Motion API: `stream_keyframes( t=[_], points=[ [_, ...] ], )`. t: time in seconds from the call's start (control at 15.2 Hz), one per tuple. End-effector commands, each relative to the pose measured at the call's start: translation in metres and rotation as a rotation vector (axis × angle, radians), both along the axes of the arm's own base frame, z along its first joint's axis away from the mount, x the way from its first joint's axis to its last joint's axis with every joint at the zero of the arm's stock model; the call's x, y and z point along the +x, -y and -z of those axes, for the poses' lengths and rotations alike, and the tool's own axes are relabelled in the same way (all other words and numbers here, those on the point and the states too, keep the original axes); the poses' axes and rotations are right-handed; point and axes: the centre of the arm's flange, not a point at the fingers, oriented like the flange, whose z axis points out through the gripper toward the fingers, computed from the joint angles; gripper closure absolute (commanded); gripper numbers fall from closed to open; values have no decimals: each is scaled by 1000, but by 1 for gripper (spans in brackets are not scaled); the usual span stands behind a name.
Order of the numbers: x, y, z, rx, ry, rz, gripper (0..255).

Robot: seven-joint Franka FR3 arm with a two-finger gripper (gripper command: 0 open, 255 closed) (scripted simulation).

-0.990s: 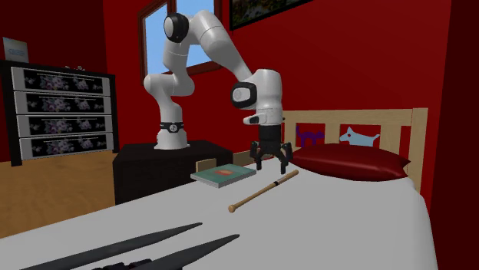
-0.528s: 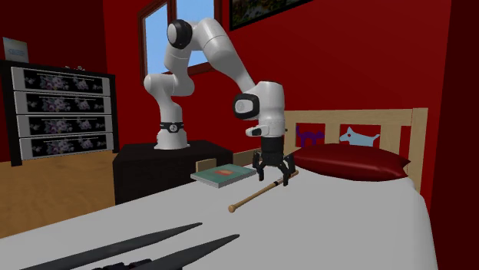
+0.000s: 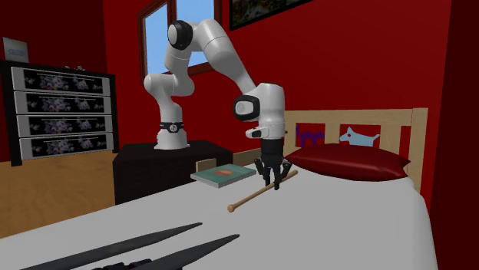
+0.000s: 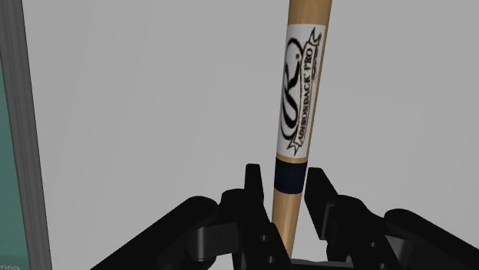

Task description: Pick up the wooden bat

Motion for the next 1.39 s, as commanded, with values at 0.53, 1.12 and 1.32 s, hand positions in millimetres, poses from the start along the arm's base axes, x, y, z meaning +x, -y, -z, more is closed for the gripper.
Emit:
stream_keyframes(
  t=[0.53,1.12,1.32],
  points=[
    [2,0,-25,9,12,1,255],
    [2,0,-72,9,12,1,255],
    [2,0,-78,9,12,1,255]
  ],
)
